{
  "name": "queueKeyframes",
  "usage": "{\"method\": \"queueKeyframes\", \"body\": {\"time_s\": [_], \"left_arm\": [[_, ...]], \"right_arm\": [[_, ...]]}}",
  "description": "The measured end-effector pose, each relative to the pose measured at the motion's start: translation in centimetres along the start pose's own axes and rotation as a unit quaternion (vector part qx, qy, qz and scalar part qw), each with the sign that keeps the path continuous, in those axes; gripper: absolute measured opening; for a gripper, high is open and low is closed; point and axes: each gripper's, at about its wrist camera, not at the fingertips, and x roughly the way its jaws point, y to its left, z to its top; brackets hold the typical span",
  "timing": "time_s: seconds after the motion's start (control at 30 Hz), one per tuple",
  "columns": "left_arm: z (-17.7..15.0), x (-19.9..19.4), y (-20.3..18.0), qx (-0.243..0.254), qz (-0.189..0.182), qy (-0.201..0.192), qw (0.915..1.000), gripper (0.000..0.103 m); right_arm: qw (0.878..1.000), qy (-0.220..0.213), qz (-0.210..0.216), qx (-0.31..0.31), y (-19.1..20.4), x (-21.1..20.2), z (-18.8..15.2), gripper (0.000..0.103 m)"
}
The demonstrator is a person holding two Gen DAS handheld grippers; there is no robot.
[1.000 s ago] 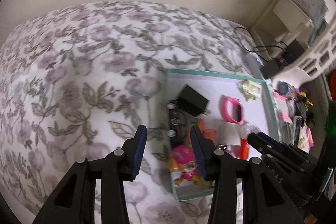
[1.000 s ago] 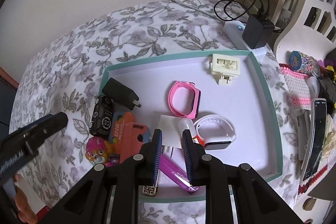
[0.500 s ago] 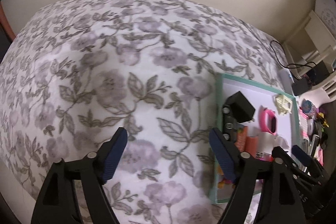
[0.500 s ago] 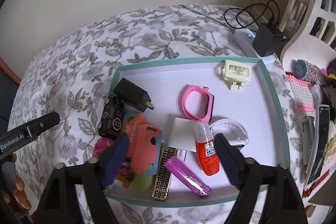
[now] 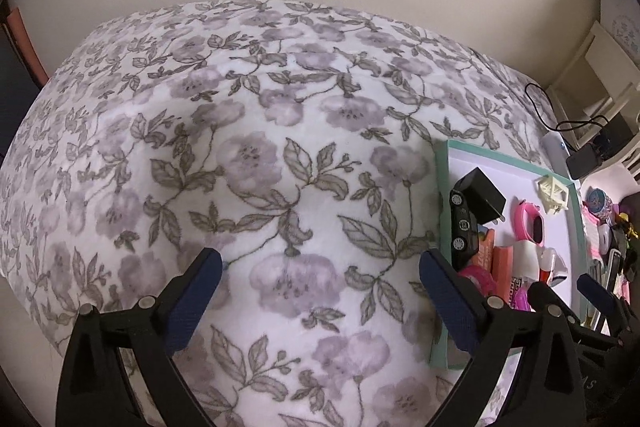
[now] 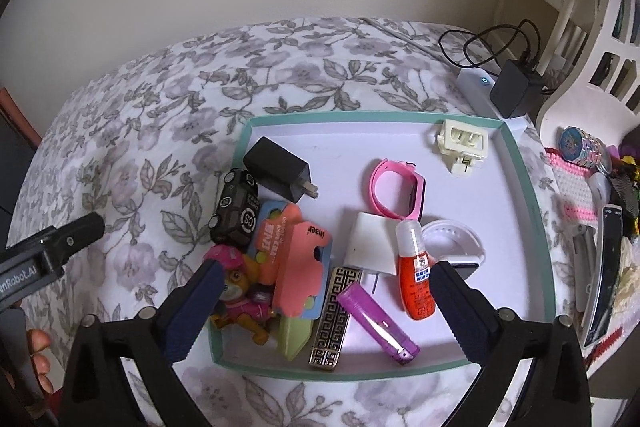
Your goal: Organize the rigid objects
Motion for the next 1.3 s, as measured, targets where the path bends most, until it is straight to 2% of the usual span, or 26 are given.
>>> {"method": "queueKeyframes", "body": {"time_s": [0.43, 0.73, 1.3], "left_arm": [[-2.1, -1.9, -0.7, 0.040, 0.020, -0.008, 0.9990, 0.099], [-2.7, -3.1, -0.1, 0.035, 0.026, -0.026, 0.9987, 0.099], [-2.3, -3.3, -0.2, 0.041, 0.041, -0.031, 0.9978, 0.099]], "right_arm": [[1.000, -0.013, -0.002, 0.008, 0.3, -1.9, -0.9, 0.103], [1.000, -0.025, -0.007, 0.007, 0.5, -2.9, -1.1, 0.103], [1.000, -0.029, -0.011, -0.005, 0.8, -2.9, -0.9, 0.103]]}}
